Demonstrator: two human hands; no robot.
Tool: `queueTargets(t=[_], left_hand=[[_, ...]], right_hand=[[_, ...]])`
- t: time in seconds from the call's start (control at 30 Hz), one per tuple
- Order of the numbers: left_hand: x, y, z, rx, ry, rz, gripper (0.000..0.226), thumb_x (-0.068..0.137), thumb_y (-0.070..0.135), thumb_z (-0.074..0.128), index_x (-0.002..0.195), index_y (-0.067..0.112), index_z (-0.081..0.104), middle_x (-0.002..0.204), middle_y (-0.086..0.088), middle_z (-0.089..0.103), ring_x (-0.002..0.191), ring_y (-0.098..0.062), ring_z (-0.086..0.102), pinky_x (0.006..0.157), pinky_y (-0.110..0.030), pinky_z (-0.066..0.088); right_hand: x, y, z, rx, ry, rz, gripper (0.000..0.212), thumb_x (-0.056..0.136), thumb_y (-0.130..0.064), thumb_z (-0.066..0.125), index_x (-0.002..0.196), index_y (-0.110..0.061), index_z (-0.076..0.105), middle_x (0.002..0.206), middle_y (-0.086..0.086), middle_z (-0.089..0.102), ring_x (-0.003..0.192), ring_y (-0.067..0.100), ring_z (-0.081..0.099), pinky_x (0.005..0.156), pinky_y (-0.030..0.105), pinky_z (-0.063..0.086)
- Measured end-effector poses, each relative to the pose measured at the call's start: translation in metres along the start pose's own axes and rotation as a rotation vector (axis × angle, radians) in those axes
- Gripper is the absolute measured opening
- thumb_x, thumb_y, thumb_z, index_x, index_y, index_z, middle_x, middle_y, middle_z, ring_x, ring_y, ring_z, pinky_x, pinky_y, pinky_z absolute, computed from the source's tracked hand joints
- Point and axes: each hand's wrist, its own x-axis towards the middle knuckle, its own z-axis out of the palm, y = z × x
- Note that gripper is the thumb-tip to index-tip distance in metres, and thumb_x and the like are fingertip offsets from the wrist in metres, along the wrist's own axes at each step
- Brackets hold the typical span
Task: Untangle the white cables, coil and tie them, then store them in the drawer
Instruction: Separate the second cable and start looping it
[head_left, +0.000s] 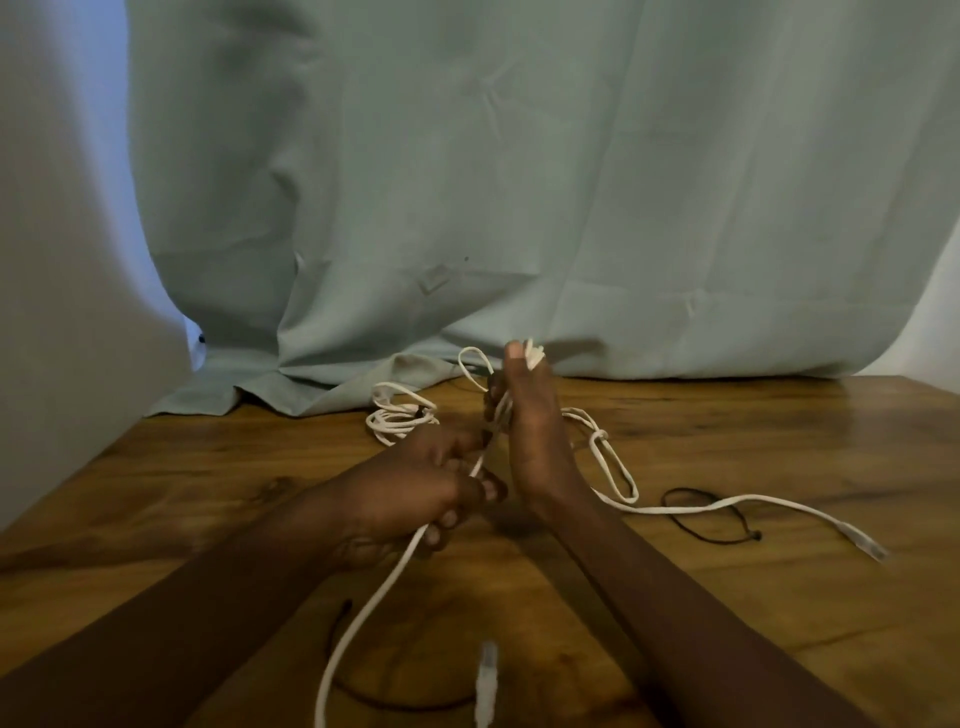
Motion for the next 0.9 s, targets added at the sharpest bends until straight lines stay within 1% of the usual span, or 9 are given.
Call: queueTargets(t=[0.13,0.3,0.4,0.47,0.53,0.6,0.73,0.83,0.9], left_hand=[[-0.011,0.013,-0.014,0.056,-0.163,-0.079,0.023,0.095,0.002,0.065,0.117,-0.001,0.07,0.079,-0.015,0.053,0.039,-0.002,0.033,0.032,-0.015,0.026],[-0.008,0.025,-0.043,0.034,0.17,0.016,0.011,0.087,0.008,0.073,0.094,0.005,0.081,0.071,-0.015,0.055,0.043,-0.011,0.039,0.04,-0.015,0.026],[-0.013,0.025,-0.057,0.072,0.248,0.146,0.016,0.09,0.002,0.069,0.101,0.002,0.081,0.07,-0.013,0.068,0.042,-0.009,0.045,0.041,-0.017,0.028],[-0.02,0.027,-0.061,0.121,0.252,0.261,0.018,0.09,-0.004,0.067,0.102,0.0,0.079,0.081,-0.012,0.077,0.052,-0.01,0.065,0.048,-0.017,0.046],[-0.023,0.027,-0.065,0.195,0.279,0.352,0.019,0.091,-0.009,0.064,0.101,-0.002,0.078,0.078,-0.004,0.079,0.064,-0.007,0.073,0.061,-0.013,0.052],[-0.023,0.024,-0.072,0.283,0.337,0.4,0.017,0.094,-0.007,0.063,0.101,0.001,0.077,0.064,0.004,0.074,0.051,0.0,0.064,0.053,-0.009,0.046],[-0.017,0.01,-0.091,0.658,0.474,0.57,0.007,0.093,0.026,0.076,0.097,0.023,0.081,0.081,0.008,0.078,0.076,-0.011,0.074,0.072,-0.042,0.059],[-0.013,0.002,-0.098,0.882,0.595,0.666,0.037,0.094,0.058,0.063,0.092,0.026,0.081,0.08,0.009,0.076,0.072,-0.011,0.071,0.065,-0.045,0.055],[-0.012,-0.002,-0.099,0.946,0.664,0.668,0.058,0.094,0.071,0.048,0.085,0.023,0.079,0.072,0.006,0.071,0.064,-0.012,0.065,0.059,-0.043,0.051]], right_hand=[[0.007,0.013,-0.019,-0.729,-0.115,-0.402,0.046,0.104,-0.055,0.033,0.109,-0.012,0.048,0.102,0.002,0.052,0.095,0.016,0.05,0.088,0.038,0.042],[0.01,0.02,-0.024,-0.798,-0.268,-0.424,0.058,0.105,-0.052,0.025,0.119,-0.005,0.057,0.116,0.018,0.062,0.109,0.028,0.056,0.097,0.042,0.044],[0.005,0.02,-0.015,-0.803,-0.338,-0.382,0.046,0.102,-0.062,0.019,0.091,-0.032,0.052,0.087,-0.002,0.06,0.081,0.016,0.053,0.076,0.039,0.043],[0.003,0.017,-0.008,-0.788,-0.354,-0.355,0.044,0.101,-0.065,0.021,0.074,-0.045,0.049,0.067,-0.012,0.051,0.069,0.013,0.052,0.068,0.04,0.044],[-0.002,0.012,-0.001,-0.633,-0.36,-0.265,0.049,0.104,-0.061,0.033,0.061,-0.053,0.055,0.054,-0.014,0.049,0.057,0.004,0.048,0.061,0.033,0.039],[-0.007,0.01,0.007,-0.322,-0.358,-0.109,0.056,0.105,-0.046,0.048,0.051,-0.036,0.057,0.046,-0.013,0.046,0.047,0.002,0.041,0.054,0.027,0.034],[-0.006,0.003,0.01,0.206,-0.4,0.325,0.056,0.106,-0.039,0.048,0.052,-0.024,0.043,0.047,-0.005,0.031,0.038,0.009,0.023,0.038,0.021,0.019],[-0.004,0.001,0.005,0.427,-0.589,0.601,0.054,0.099,-0.052,0.046,0.054,-0.024,0.038,0.045,-0.008,0.027,0.035,0.005,0.018,0.037,0.02,0.01],[-0.007,-0.001,0.006,0.482,-0.722,0.641,0.053,0.096,-0.055,0.046,0.054,-0.024,0.038,0.044,-0.008,0.027,0.037,0.007,0.013,0.038,0.022,0.009]])
